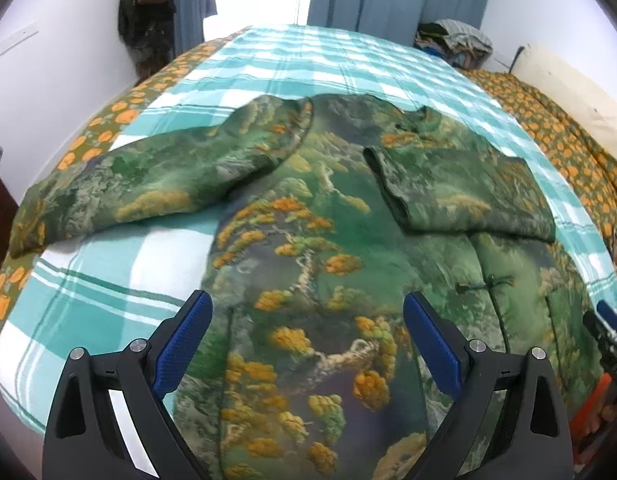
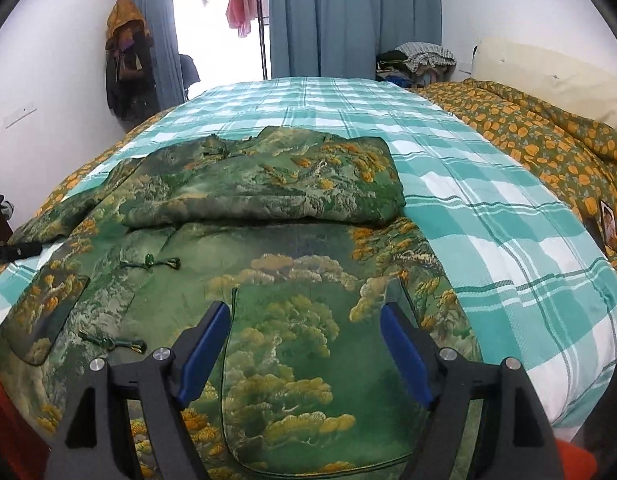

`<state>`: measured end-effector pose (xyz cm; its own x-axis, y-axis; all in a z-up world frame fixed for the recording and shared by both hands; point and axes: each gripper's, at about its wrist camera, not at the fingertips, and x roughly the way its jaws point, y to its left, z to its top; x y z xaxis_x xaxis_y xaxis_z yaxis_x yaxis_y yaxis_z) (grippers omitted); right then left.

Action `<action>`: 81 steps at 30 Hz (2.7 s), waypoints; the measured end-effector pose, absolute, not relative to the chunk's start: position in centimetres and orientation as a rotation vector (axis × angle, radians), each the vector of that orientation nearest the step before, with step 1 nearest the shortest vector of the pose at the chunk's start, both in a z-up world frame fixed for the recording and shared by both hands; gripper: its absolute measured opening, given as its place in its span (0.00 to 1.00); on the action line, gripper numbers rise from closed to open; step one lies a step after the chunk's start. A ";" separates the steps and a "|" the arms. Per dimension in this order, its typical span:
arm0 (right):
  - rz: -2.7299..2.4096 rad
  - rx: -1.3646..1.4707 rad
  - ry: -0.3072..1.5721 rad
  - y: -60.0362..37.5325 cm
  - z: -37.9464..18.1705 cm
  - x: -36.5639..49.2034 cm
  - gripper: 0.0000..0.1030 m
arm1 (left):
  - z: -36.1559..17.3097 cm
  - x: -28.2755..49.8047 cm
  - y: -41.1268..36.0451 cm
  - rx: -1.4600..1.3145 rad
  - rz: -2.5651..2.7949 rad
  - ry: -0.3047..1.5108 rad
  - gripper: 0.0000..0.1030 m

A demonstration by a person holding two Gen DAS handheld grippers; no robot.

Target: Fold large clothes

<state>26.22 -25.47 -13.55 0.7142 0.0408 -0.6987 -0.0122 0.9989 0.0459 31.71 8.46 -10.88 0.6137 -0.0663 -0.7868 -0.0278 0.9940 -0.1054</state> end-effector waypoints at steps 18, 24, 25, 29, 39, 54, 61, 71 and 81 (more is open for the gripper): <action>0.038 0.011 0.760 -24.7 -14.1 26.9 0.77 | -14.6 38.0 31.3 -0.714 0.270 0.936 0.94; 0.060 -0.014 0.783 -23.3 -14.9 27.4 0.77 | -20.0 39.3 37.7 -1.033 0.391 0.891 0.94; 0.064 -0.023 0.788 -23.1 -15.1 27.5 0.77 | -20.4 39.3 38.4 -1.069 0.403 0.855 0.94; 0.077 -0.048 0.816 -22.4 -15.8 27.8 0.77 | -20.3 39.9 39.4 -1.069 0.463 0.781 0.93; 0.086 0.008 0.805 -23.3 -15.6 28.0 0.77 | -10.8 43.3 34.5 -0.633 0.399 0.751 0.13; 0.022 0.101 0.741 -27.0 -14.1 27.3 0.77 | -3.8 46.0 -2.7 0.260 -0.268 0.685 0.35; -0.004 0.157 0.747 -29.3 -14.1 27.8 0.77 | -11.9 43.5 -5.8 0.319 -0.331 0.863 0.87; 0.384 0.406 0.835 -24.6 -12.8 42.1 0.77 | -11.3 39.9 4.4 0.032 -0.244 0.942 0.89; 0.297 0.249 1.065 -17.2 -19.5 51.7 0.30 | -10.4 44.4 10.4 -0.087 -0.068 0.891 0.89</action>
<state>51.74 -17.18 -19.48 0.4513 0.3558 -0.8184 -0.1182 0.9328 0.3404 44.40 10.43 -10.40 0.6269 -0.0958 -0.7732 0.0230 0.9943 -0.1045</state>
